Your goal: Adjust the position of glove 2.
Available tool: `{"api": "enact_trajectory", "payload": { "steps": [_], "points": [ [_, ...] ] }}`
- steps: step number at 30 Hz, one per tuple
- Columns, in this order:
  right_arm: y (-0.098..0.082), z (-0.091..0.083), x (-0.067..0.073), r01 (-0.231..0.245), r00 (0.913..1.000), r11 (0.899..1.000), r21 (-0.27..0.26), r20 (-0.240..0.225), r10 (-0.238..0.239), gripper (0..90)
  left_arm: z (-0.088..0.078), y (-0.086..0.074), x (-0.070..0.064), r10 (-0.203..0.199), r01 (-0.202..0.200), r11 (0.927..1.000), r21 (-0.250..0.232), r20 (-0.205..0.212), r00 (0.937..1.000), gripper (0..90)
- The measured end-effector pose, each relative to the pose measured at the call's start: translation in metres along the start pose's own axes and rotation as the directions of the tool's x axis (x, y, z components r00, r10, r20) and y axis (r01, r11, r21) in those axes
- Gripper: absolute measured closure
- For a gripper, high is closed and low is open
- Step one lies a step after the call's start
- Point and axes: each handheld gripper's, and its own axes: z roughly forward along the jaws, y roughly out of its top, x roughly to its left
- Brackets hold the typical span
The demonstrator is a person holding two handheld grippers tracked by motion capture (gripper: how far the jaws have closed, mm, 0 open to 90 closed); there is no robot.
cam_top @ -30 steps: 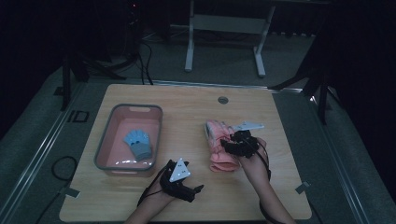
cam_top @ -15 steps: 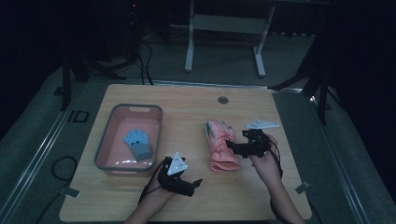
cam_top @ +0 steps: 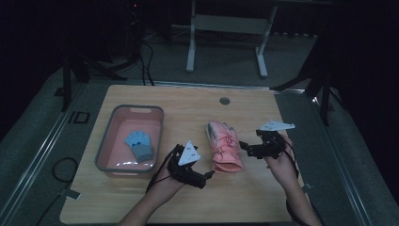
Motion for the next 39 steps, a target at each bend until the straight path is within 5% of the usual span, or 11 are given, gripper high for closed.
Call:
{"api": "enact_trajectory", "payload": {
  "steps": [7,16,20,26,30,33,36,39],
  "points": [
    [0.002,0.005,0.001,-0.026,0.9966,1.000,-0.006,-0.078,0.025,11.0,0.016,0.038,0.009,0.032,-0.032,0.9994,-0.009,0.004,0.9995,4.6],
    [0.001,0.017,-0.005,-0.034,0.9960,0.999,0.012,-0.083,0.035,53.8,0.049,0.052,0.017,0.010,-0.010,0.9998,0.016,0.010,0.9999,16.8],
    [0.002,0.022,-0.006,-0.029,0.9957,1.000,0.004,-0.088,0.029,63.4,0.058,0.050,0.016,0.001,0.000,0.9987,0.052,-0.019,0.9998,30.8],
    [0.004,0.030,-0.001,-0.013,0.9917,1.000,0.017,-0.128,0.015,54.8,0.068,0.047,0.023,-0.060,0.066,0.9922,0.106,-0.064,0.9962,36.1],
    [0.000,0.038,-0.002,-0.031,0.9872,0.999,0.041,-0.155,0.037,48.8,0.078,0.041,0.029,-0.103,0.120,0.9813,0.151,-0.115,0.9881,27.5],
    [-0.004,0.046,-0.003,-0.049,0.9848,0.996,0.072,-0.163,0.061,47.0,0.087,0.034,0.036,-0.159,0.178,0.9687,0.173,-0.115,0.9805,24.7],
    [-0.010,0.056,-0.008,-0.096,0.9782,0.990,0.107,-0.174,0.113,45.3,0.097,0.024,0.045,-0.242,0.257,0.9467,0.195,-0.095,0.9656,24.0],
    [-0.016,0.065,-0.012,-0.131,0.9749,0.980,0.147,-0.161,0.154,39.0,0.108,0.011,0.050,-0.277,0.286,0.9281,0.238,-0.070,0.9582,19.8]
  ]
}}
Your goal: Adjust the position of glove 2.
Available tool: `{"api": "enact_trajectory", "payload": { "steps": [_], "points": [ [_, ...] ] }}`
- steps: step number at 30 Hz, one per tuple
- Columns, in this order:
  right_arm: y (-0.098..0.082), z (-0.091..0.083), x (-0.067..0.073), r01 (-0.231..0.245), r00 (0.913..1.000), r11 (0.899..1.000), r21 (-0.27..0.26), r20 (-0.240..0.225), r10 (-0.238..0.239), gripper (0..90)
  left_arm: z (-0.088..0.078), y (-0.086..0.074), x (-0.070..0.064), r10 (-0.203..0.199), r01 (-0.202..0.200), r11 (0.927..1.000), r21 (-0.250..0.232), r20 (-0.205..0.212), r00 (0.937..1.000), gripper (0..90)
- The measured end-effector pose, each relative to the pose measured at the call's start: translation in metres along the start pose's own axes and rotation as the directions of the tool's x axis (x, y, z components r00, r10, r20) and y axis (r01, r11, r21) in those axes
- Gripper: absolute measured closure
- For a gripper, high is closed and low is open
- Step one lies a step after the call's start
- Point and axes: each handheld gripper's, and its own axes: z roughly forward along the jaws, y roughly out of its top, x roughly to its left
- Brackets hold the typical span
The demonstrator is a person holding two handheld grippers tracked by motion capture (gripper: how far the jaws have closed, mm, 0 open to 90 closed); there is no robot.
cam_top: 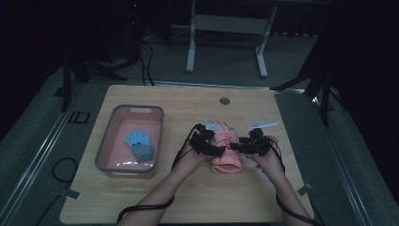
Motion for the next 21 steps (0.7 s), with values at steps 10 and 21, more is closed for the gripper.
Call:
{"api": "enact_trajectory", "payload": {
  "steps": [10,21],
  "points": [
    [-0.008,0.031,-0.023,-0.195,0.9679,0.970,0.142,-0.132,0.214,35.7,0.026,-0.020,0.023,-0.173,0.172,0.9849,0.017,0.161,0.9717,25.8],
    [-0.009,0.030,-0.011,-0.171,0.9741,0.982,0.082,-0.135,0.181,66.0,0.023,-0.015,0.026,-0.173,0.170,0.9849,0.031,0.229,0.9580,64.9]
  ]
}}
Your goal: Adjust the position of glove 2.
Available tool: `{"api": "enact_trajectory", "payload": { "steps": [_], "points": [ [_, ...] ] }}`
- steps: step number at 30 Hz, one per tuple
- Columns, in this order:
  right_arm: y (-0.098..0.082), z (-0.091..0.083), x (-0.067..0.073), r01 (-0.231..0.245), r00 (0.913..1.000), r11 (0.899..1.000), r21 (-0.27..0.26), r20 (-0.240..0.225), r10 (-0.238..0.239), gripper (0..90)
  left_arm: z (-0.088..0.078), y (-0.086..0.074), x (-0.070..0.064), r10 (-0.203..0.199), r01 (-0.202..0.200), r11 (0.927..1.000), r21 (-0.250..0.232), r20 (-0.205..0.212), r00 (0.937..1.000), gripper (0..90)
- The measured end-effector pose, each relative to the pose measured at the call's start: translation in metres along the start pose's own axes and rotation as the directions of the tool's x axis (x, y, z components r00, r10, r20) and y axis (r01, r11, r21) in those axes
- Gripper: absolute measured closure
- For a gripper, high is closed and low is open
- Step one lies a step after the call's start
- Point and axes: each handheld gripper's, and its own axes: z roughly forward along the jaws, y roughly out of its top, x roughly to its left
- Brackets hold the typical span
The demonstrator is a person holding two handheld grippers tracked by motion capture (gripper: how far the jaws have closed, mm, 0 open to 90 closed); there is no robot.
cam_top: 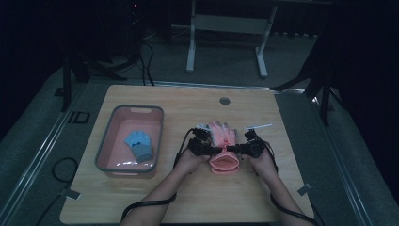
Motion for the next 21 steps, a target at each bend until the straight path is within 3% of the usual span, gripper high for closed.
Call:
{"api": "enact_trajectory", "payload": {
  "steps": [5,13,21],
  "points": [
    [0.001,-0.006,0.009,0.011,0.9998,1.000,-0.026,0.019,-0.011,71.9,-0.008,0.005,-0.008,0.035,-0.035,0.9994,0.008,-0.017,0.9992,68.3],
    [0.014,-0.024,0.035,0.061,0.9971,0.996,-0.069,0.049,-0.058,72.3,-0.037,0.022,-0.020,0.087,-0.087,0.9962,0.000,-0.035,0.9956,68.3],
    [0.028,-0.030,0.057,0.084,0.9962,0.992,-0.094,0.031,-0.081,72.2,-0.066,0.028,-0.021,0.095,-0.095,0.9954,-0.009,-0.037,0.9948,68.4]
  ]
}}
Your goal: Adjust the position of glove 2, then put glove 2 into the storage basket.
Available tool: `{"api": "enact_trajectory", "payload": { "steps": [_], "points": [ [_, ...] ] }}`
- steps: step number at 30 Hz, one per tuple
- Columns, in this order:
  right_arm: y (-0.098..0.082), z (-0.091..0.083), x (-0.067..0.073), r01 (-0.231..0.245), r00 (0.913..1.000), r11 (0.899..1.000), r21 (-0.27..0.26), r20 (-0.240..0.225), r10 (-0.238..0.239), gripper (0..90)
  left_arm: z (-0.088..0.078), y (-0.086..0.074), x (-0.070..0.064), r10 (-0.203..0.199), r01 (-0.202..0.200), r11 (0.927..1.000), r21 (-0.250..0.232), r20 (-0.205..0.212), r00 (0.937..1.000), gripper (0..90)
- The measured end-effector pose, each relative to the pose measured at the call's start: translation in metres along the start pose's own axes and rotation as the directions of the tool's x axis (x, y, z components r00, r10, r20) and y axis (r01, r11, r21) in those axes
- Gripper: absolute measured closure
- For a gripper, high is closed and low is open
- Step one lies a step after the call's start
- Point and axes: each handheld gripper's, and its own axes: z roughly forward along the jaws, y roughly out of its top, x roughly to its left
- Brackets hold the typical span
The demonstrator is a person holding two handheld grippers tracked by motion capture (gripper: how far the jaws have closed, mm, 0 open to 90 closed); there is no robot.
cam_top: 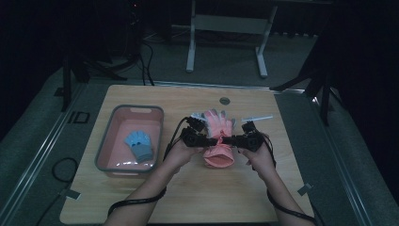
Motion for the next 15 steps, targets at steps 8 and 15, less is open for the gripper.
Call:
{"api": "enact_trajectory", "payload": {
  "steps": [8,15],
  "points": [
    [0.013,-0.003,0.016,0.009,0.9999,1.000,-0.021,-0.013,-0.009,72.1,-0.021,0.009,0.001,0.024,-0.024,0.9996,0.019,-0.004,0.9997,68.3],
    [0.020,-0.002,0.025,0.010,0.9998,1.000,-0.021,-0.016,-0.010,72.1,-0.033,0.012,0.004,0.032,-0.031,0.9993,0.022,-0.005,0.9995,68.4]
  ]
}}
